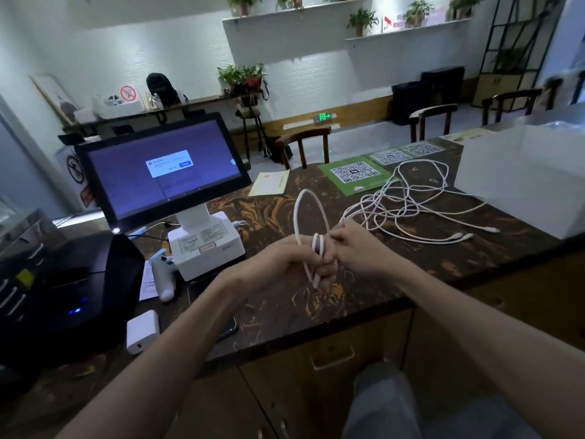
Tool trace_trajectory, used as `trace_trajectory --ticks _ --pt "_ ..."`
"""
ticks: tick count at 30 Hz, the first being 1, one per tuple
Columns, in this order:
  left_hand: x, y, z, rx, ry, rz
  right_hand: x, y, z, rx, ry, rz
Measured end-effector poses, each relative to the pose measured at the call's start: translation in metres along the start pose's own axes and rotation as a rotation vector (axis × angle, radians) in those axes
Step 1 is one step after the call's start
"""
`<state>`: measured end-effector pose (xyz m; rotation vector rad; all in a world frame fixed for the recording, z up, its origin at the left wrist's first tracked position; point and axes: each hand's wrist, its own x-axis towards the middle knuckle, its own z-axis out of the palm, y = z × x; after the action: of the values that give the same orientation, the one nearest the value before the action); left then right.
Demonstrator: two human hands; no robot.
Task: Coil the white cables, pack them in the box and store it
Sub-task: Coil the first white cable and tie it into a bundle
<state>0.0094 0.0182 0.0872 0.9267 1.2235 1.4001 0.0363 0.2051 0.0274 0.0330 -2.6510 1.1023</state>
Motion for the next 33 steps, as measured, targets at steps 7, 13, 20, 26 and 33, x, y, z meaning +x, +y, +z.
trace_trajectory --ticks 7,13,20,26,33 --pt "-0.017 0.010 0.002 -0.456 -0.068 0.297 -0.042 0.018 0.027 0.175 0.017 0.042" --pt "-0.018 0.022 -0.008 -0.444 0.323 0.222 -0.064 0.030 0.043 0.300 0.162 0.072" --pt "0.002 0.006 0.003 -0.390 0.529 0.499 -0.064 0.021 0.050 0.239 0.054 0.083" --pt "0.015 -0.016 0.010 1.090 0.849 0.456 -0.080 -0.009 0.044 0.223 -0.045 -0.076" --pt "-0.003 -0.037 0.002 2.023 0.597 0.028 -0.087 0.000 0.015 -0.035 0.084 -0.165"
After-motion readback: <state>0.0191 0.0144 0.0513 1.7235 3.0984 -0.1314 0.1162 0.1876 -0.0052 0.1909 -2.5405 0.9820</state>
